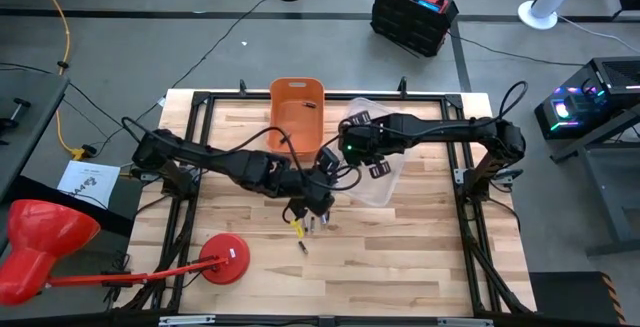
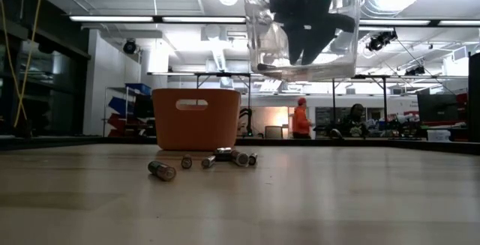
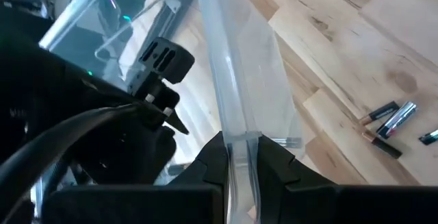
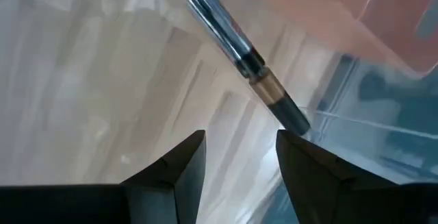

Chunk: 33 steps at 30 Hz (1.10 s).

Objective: Sort batteries
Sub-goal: Put the brown battery into the orange bin

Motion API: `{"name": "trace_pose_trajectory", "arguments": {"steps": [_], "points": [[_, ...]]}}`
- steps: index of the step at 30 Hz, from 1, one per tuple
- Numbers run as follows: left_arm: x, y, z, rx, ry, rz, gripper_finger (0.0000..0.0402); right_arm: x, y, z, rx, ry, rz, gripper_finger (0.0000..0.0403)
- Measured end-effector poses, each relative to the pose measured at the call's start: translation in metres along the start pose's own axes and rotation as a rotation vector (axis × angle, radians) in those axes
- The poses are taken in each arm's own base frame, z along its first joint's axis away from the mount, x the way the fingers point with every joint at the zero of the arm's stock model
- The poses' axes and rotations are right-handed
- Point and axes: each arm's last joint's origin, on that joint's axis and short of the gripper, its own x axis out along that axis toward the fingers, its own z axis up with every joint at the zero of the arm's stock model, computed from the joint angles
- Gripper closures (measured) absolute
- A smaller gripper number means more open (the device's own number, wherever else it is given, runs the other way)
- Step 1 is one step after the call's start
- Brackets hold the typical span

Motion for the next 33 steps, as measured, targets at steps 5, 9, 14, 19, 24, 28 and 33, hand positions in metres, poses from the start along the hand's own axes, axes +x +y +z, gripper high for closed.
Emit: {"name": "trace_pose_trajectory", "arguments": {"steps": [5, 9, 14, 19, 24, 28, 33], "points": [[-0.004, -0.003, 0.006, 0.043, -0.031, 0.0, 0.0375, 0.0, -0.004, 0.006, -0.101, -0.059, -0.038, 0.0228], [-0.012, -0.006, 0.007, 0.06, -0.021, 0.005, 0.0375, -0.003, -0.001, 0.011, -0.1, -0.073, -0.073, 0.0228], [-0.014, -0.007, -0.004, 0.11, 0.107, 0.01, 0.0375, -0.01, 0.002, 0.012, 0.047, -0.119, -0.057, 0.0233], [-0.018, -0.009, -0.005, 0.168, 0.12, 0.005, 0.0375, -0.02, 0.0, 0.009, 0.14, -0.163, -0.064, 0.025], [-0.022, -0.005, -0.005, 0.152, 0.094, 0.02, 0.0375, -0.024, 0.003, 0.011, 0.114, -0.179, -0.083, 0.026], [-0.023, -0.005, -0.002, 0.11, 0.042, 0.004, 0.0375, -0.025, 0.003, 0.012, 0.089, -0.172, -0.102, 0.0261], [-0.023, -0.004, -0.001, 0.09, 0.023, -0.006, 0.0375, -0.026, 0.007, 0.015, 0.026, -0.188, -0.096, 0.0261]]}}
